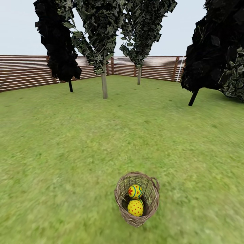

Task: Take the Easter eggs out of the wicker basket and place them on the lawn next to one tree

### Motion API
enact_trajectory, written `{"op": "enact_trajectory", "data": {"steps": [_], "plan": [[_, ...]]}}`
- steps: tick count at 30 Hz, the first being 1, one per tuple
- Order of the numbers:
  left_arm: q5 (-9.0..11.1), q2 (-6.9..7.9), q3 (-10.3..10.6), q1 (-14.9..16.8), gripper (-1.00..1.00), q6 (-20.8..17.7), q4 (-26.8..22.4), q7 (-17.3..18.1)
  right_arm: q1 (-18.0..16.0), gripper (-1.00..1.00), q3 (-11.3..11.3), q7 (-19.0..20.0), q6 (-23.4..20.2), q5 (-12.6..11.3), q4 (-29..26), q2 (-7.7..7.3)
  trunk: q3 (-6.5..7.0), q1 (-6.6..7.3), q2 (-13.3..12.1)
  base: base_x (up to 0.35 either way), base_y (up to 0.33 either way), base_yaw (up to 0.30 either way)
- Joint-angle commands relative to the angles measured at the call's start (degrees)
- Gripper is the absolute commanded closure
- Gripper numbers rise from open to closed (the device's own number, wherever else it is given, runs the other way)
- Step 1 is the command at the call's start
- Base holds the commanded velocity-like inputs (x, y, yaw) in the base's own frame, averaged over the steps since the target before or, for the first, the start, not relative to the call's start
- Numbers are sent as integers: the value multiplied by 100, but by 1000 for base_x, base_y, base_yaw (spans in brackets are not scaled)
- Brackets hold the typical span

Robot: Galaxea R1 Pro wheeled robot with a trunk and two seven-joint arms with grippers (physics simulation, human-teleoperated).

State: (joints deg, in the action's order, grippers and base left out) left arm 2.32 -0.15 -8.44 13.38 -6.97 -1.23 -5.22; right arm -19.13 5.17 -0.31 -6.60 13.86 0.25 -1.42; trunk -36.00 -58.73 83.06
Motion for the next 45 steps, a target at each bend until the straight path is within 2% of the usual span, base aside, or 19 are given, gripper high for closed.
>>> {"op": "enact_trajectory", "data": {"steps": [1, 2, 4, 5, 7, 8, 10, 12, 14, 16, 20, 22, 24, 28, 30, 32, 33, 38, 45], "plan": [[18, 69, -27, 6, -100, -36, -32, -17, -7, -100, 41, 3, -21, 16, -4, 4, -5, 0, 2, 0, 0, 0], [9, 285, -24, 512, -100, -78, -895, -22, -94, -100, 37, 13, -191, 12, -330, -5, -5, 0, 2, 0, 0, 0], [12, 277, -25, 800, -100, -90, -1195, -18, -228, -100, 34, 16, -463, 7, -613, -17, -5, 0, 2, 0, 0, 0], [23, 238, -26, 1426, -100, -298, -1417, -15, -565, -100, 25, 20, -1291, -18, -1247, -23, -5, 0, 2, 0, 0, 0], [27, 228, -26, 1770, -100, -703, -1470, -12, -788, -100, 15, 24, -1848, -35, -1658, -24, -5, 0, 2, 0, 0, 0], [36, 220, -28, 2214, -100, -1400, -1632, -8, -1102, -100, 2, 36, -2614, -54, -2251, -21, -5, 0, 2, 0, 0, 0], [59, 200, -32, 2572, -100, -2013, -1967, -7, -1404, -100, -16, 43, -3221, -64, -2824, -18, -5, 0, 2, 0, 0, 0], [73, 108, -36, 2796, -100, -2453, -2424, -7, -1677, -100, -26, 51, -3600, -82, -3310, -22, -5, 0, 2, 0, 0, 0], [85, 21, -47, 2910, -100, -2883, -2961, -4, -1891, -100, -43, 57, -3782, -94, -3697, -28, -5, 0, 2, 0, 0, 0], [100, -79, -103, 2967, -100, -3457, -3589, 2, -2020, -100, -182, 57, -3906, -105, -4108, -35, -5, 0, 2, 0, 0, 0], [283, -241, -433, 2986, -100, -3667, -3861, -8, -2067, -100, -476, 63, -4184, -105, -4529, -33, -5, 0, 2, 0, 0, 0], [534, -319, -709, 2990, -100, -3655, -3919, -12, -2077, -100, -589, 65, -4325, -104, -4750, -39, -5, 0, 2, 0, 0, 0], [670, -337, -817, 2988, -100, -3650, -3932, -13, -2081, -100, -631, 65, -4377, -103, -4858, -42, -5, 0, 2, 0, 0, 0], [799, -372, -907, 2987, -100, -3644, -3830, 33, -2083, -100, -682, 224, -4434, -113, -4950, -141, -5, 0, 2, 0, 0, 0], [810, -386, -912, 2982, -100, -3662, -3721, 32, -2079, -100, -687, 838, -4454, -95, -4962, -241, -5, 0, 2, 0, 0, 0], [809, -390, -912, 2971, -100, -3668, -3566, 31, -2080, -100, -681, 1162, -4455, -69, -4958, -268, -5, 0, 2, 0, -102, 0], [803, -390, -909, 2966, -100, -3655, -3268, 39, -2079, -100, -678, 1283, -4455, -69, -4957, -278, -5, 0, 2, 0, -242, 0], [797, -405, -906, 2960, -100, -3550, -2536, 31, -2077, -100, -656, 1397, -4455, -71, -4956, -265, -5, 0, 2, 50, -306, 0], [796, -445, -906, 2960, -100, -3444, -2409, 16, -2077, -100, -646, 1410, -4445, -66, -4940, -259, -5, 0, 2, 153, -324, 0]]}}
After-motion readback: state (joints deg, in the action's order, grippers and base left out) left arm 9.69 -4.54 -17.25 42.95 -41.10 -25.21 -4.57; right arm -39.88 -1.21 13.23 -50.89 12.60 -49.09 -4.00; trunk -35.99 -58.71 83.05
